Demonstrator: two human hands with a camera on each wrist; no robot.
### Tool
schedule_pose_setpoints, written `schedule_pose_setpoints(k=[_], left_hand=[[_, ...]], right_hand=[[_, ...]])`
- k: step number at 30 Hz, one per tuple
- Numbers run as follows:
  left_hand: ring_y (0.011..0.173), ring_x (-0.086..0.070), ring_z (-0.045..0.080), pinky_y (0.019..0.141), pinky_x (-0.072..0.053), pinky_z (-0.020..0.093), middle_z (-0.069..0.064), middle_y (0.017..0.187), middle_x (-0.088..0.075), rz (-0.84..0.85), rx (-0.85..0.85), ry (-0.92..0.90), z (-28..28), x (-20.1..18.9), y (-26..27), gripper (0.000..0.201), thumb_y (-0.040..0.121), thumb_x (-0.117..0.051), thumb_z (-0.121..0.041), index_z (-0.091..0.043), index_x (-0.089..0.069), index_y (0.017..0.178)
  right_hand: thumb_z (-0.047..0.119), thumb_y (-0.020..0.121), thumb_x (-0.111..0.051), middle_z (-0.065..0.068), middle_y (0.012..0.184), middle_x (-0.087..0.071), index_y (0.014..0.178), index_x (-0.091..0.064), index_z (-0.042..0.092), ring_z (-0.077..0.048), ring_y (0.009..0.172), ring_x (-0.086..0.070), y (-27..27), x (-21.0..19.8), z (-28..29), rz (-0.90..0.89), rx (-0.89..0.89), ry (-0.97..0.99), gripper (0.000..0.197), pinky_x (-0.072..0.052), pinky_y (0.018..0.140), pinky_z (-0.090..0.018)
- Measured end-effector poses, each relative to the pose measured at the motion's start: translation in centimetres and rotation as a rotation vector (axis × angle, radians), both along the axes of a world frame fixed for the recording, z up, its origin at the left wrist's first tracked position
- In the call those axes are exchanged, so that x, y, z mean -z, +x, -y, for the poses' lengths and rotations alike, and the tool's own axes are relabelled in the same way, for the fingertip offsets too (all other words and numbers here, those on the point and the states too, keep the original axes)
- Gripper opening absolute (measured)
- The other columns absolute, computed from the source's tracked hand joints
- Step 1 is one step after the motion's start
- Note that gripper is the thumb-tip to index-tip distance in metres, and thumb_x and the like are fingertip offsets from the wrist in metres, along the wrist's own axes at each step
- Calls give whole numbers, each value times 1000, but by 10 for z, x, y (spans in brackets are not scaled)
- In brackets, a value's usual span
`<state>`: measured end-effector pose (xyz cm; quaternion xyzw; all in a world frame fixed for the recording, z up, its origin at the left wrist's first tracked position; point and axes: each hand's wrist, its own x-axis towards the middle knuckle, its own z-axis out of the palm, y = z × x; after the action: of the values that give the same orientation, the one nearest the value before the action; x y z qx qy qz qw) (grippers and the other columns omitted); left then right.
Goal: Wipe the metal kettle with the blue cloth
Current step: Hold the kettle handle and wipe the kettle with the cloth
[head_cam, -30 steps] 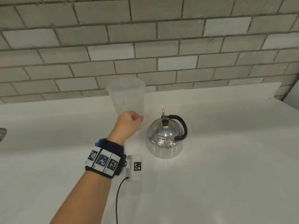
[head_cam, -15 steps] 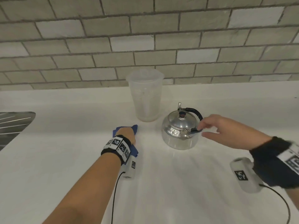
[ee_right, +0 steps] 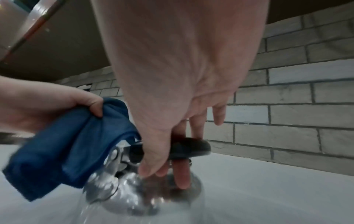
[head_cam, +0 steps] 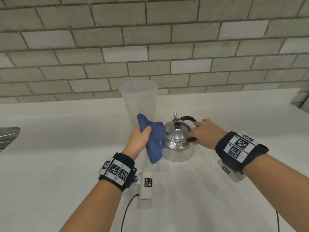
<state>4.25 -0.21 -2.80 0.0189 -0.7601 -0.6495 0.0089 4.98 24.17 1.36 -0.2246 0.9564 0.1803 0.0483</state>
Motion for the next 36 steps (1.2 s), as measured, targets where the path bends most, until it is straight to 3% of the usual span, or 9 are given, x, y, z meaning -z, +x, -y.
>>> schedule_pose_setpoints(k=[3, 7, 10, 14, 20, 25, 31, 34, 36], left_hand=[[87, -57, 16, 71, -46, 18, 5, 90, -55, -236, -48, -93, -23, 1, -6, 14, 99, -39, 0, -3, -50, 106], [97, -50, 19, 88, -40, 23, 8, 107, -49, -353, -98, -150, -38, 13, -17, 30, 91, -39, 14, -6, -41, 113], [108, -55, 17, 93, -42, 21, 1, 117, -56, -217, 25, -83, -41, 29, -20, 43, 94, -41, 10, -8, -45, 133], [100, -65, 18, 76, -51, 16, 5, 108, -70, 72, 58, 246, -39, 46, -20, 28, 104, -46, -18, -6, -58, 126], [115, -64, 33, 109, -41, 51, 14, 113, -74, 176, 37, 388, -35, 62, -34, 38, 89, -53, -48, -25, -79, 103], [98, -59, 23, 92, -43, 34, -1, 82, -72, 166, -60, 548, -35, 63, -24, 38, 97, -43, -26, -24, -76, 78], [103, -57, 22, 103, -43, 48, 7, 110, -63, 160, -308, 391, -34, 72, -2, 53, 87, -43, -52, -11, -65, 113], [98, -56, 17, 94, -40, 34, 3, 107, -64, 157, -393, 473, -41, 62, 11, 34, 96, -43, -42, -17, -61, 111], [108, -53, 12, 97, -36, 26, 2, 122, -60, 42, -366, 321, -52, 61, 27, 42, 100, -39, -37, -14, -54, 132]], right_hand=[[40, 95, -49, 6, 132, -58, 118, -60, 30, -14, 143, -29, 1, -12, -4, 33, -50, -75, 27, -4, 120, -46], [42, 93, -52, 8, 119, -61, 111, -63, 29, -13, 129, -42, -6, -29, 3, -38, -225, -110, 25, -7, 121, -43], [48, 89, -54, 9, 110, -61, 111, -63, 26, -16, 117, -48, -17, -35, 16, -20, -340, -128, 33, -21, 115, -36], [59, 78, -62, 10, 93, -53, 100, -62, 25, -15, 98, -48, -36, -44, 26, 50, -363, -323, 40, -32, 99, -31], [55, 80, -63, 7, 86, -52, 92, -59, 15, -14, 91, -38, -50, -24, 55, 113, -329, -520, 42, -31, 82, -29], [64, 81, -55, 3, 89, -61, 88, -58, 17, -17, 89, -43, -54, -6, 73, -51, -250, -593, 48, -27, 78, -31], [69, 81, -51, 3, 82, -59, 86, -53, 20, -19, 81, -52, -50, -8, 100, -148, -109, -586, 49, -33, 66, -28], [64, 85, -50, -4, 93, -68, 98, -59, 15, -22, 83, -60, -52, -8, 109, -192, -48, -573, 52, -36, 64, -27], [57, 89, -50, -7, 98, -69, 103, -60, 13, -26, 90, -63, -54, -9, 110, -190, 4, -580, 48, -36, 65, -27]])
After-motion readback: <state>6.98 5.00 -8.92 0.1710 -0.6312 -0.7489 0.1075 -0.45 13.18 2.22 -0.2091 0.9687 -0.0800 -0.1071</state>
